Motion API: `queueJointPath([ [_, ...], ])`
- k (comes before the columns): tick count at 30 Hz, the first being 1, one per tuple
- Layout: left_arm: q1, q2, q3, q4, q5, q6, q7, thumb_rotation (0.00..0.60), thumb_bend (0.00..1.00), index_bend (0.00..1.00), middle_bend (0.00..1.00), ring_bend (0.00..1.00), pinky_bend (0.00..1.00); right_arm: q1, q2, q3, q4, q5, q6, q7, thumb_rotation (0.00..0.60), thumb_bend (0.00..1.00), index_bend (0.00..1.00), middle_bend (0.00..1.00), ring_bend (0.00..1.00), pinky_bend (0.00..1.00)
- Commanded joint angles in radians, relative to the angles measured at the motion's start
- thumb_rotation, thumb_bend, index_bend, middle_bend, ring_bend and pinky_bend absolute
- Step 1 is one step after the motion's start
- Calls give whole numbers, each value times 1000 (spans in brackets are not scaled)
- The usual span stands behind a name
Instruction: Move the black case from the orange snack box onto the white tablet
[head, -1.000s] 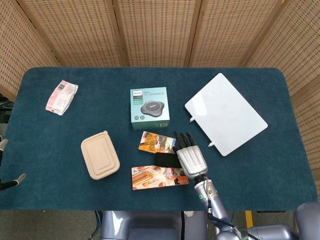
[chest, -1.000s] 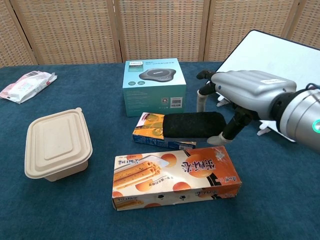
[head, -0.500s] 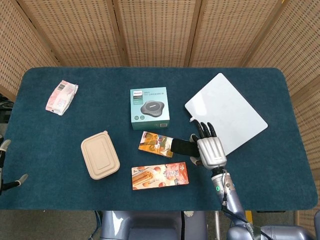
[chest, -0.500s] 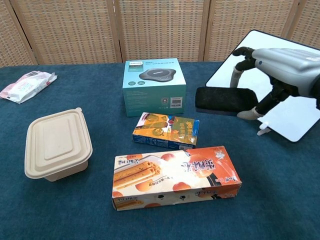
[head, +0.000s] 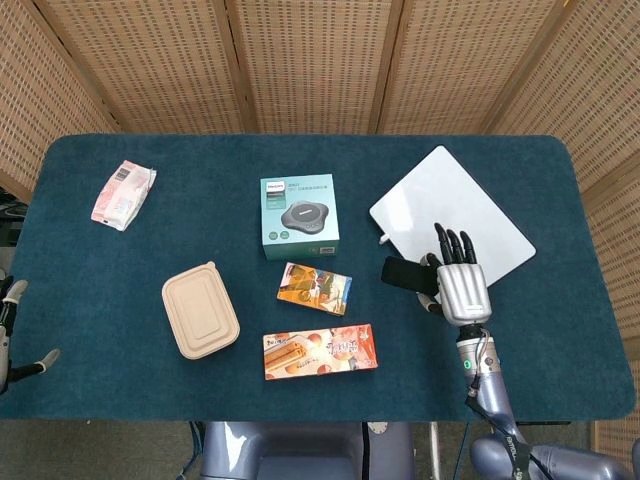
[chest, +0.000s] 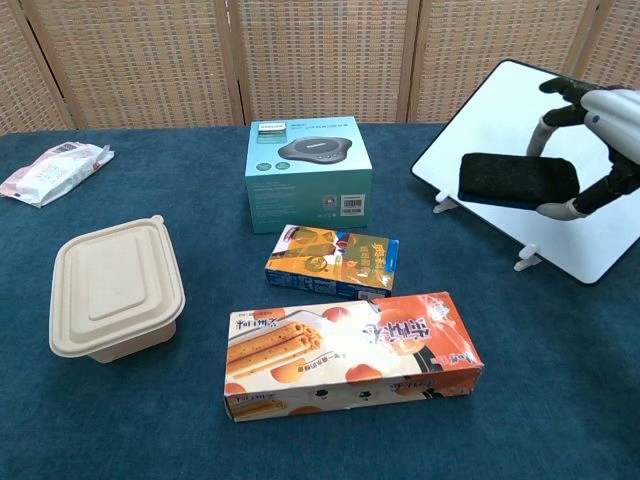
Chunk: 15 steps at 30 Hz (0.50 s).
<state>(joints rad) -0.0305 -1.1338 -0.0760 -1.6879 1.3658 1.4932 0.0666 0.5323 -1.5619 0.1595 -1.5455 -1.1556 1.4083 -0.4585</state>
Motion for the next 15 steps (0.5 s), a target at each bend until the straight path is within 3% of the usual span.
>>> queueJointPath([
  [1, -1, -3, 2, 1, 2, -2, 5, 600, 163, 0, 0, 0, 0, -17, -49, 20, 106, -37, 25, 73, 600, 234, 473, 0, 0, 0],
  [15, -7, -14, 5, 5, -1, -13, 23, 600, 163, 0, 0, 0, 0, -22, -243, 85, 511, -131, 137, 280, 600, 218, 482, 0, 0, 0],
])
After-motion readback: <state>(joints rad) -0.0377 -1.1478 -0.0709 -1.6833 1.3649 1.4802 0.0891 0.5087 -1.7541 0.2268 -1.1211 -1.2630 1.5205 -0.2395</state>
